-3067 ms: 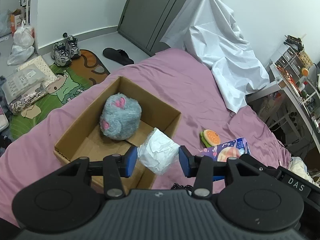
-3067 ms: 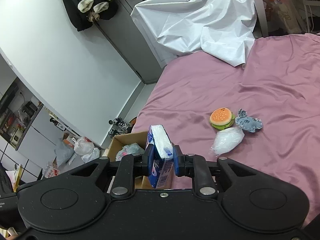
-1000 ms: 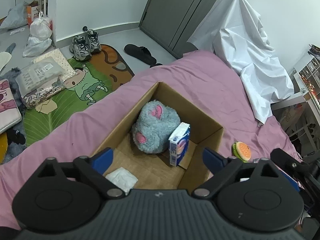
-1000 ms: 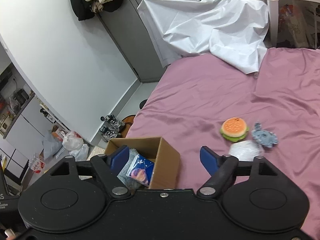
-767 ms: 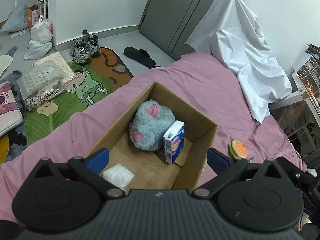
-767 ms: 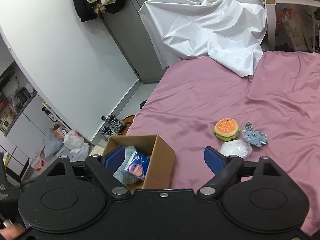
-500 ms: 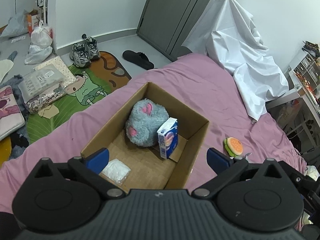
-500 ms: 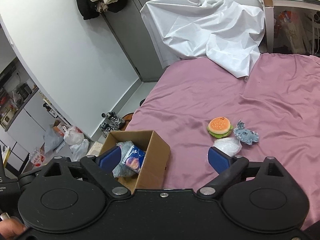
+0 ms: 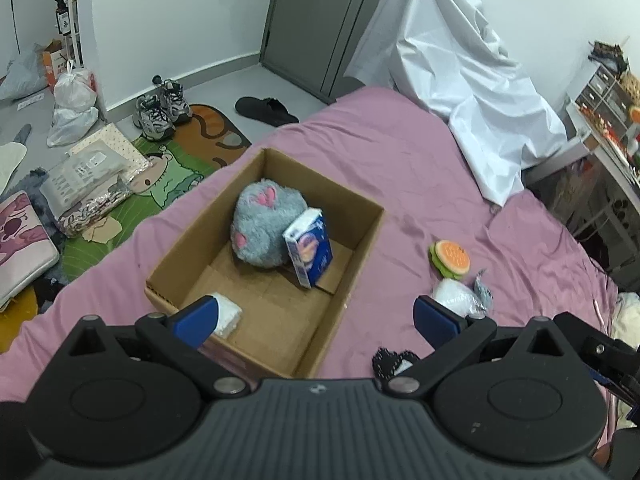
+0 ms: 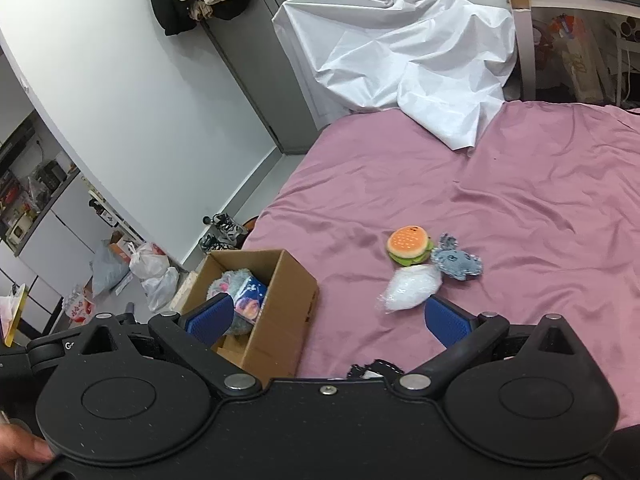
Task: Organize soft objects
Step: 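Move both tools away from the box toward the black felt cutout and denim plush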
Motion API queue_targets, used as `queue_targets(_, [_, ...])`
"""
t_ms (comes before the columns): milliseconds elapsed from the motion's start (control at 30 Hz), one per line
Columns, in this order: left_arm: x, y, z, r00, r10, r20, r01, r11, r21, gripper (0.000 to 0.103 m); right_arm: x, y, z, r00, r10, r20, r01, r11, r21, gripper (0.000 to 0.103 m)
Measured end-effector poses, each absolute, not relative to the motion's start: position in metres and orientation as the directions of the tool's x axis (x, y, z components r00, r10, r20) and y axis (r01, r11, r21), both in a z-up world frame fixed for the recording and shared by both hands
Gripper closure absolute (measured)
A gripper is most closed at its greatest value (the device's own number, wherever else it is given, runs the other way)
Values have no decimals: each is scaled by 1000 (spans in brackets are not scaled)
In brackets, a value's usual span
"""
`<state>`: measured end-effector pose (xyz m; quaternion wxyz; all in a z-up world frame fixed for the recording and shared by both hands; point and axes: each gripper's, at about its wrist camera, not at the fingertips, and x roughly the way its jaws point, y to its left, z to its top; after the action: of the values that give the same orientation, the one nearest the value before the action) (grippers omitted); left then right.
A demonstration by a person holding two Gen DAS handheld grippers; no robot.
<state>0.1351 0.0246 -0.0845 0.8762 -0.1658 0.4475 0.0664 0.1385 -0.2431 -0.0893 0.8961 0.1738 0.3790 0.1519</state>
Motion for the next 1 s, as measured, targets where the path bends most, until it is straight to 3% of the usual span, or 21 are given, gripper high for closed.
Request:
queue_targets(333, [130,-1,-88,560,-18,-829,-254,948,-192,0,137,-265,-95,641,403,-653,-137,897,420,0])
queue_targets(1000, [138,-47,-111,547,-65,-834,-237,944,-229,3,146,-320,-120,649,392,-652,-33,871,491,0])
